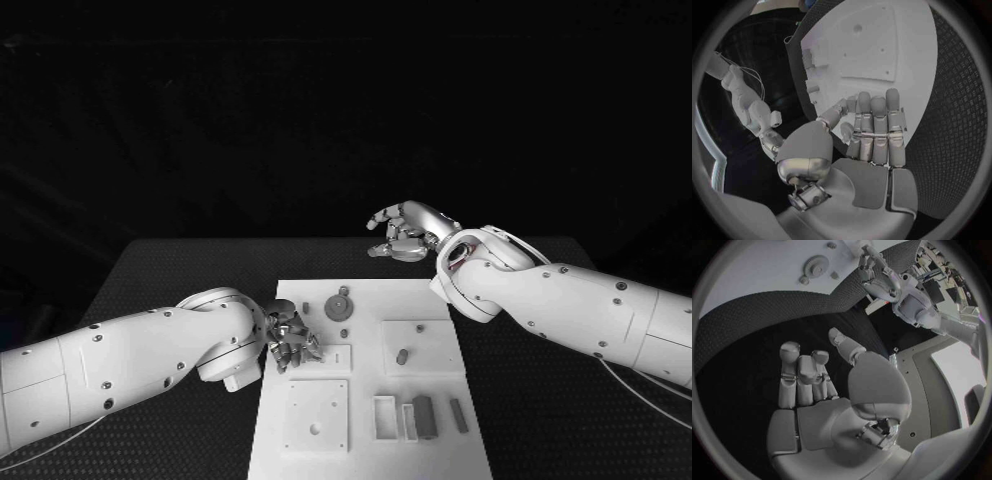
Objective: Assemble the parts on the task board
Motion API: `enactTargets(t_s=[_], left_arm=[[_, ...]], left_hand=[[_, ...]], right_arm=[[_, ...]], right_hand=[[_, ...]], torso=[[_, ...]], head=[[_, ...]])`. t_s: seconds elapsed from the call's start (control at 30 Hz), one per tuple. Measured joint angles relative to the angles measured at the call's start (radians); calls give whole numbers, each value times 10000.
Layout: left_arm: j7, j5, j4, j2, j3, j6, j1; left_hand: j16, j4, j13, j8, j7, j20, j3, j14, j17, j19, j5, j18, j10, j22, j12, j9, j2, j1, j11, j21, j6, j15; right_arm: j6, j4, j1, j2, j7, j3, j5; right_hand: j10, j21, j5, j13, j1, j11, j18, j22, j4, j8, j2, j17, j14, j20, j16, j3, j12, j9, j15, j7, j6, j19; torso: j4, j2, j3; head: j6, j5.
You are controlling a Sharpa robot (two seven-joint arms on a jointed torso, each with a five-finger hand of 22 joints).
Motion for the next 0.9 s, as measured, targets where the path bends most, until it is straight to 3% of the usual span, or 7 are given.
enactTargets(t_s=[0.33,0.5,0.73,0.9], left_arm=[[-170,-420,32,123,0,33,0],[-257,-786,73,236,4,48,0],[-364,-1239,12,336,7,71,0],[-435,-1461,-205,566,7,119,0]], left_hand=[[961,46,214,18,-138,-230,-43,89,-409,234,408,-2,151,454,684,5,-46,-267,-177,391,186,-230],[1412,58,293,26,-197,-319,-56,108,-646,323,514,-2,179,652,1018,437,-38,-430,-320,541,244,-317],[1793,9,300,36,-209,-357,-16,71,-964,392,865,-3,178,806,1270,528,40,-511,-329,589,249,-355],[1866,-3,299,53,-211,-357,-6,71,-1040,393,892,-3,160,838,1315,585,66,-538,-345,589,248,-355]], right_arm=[[23,-16,0,10,3,0,46],[41,-12,0,0,3,0,58],[74,-33,0,27,3,-1,65],[89,-59,0,39,3,-1,72]], right_hand=[[0,-40,0,-2,1,0,-1,0,0,0,-1,0,0,17,0,0,39,0,0,22,-23,-16],[-1,-40,0,-2,1,0,0,0,0,0,-1,0,0,19,0,0,39,1,0,24,-23,-18],[0,-40,0,-11,1,-1,0,-1,0,0,-1,0,0,26,0,0,39,1,-1,25,-25,-24],[0,-40,0,-10,1,-1,0,-1,0,0,-2,-1,0,-6,0,0,38,-8,0,34,-33,-3]], torso=[[6,0,12],[5,0,11],[6,-2,11],[5,-2,12]], head=[[-14,-19],[0,-4],[20,2],[43,-10]])
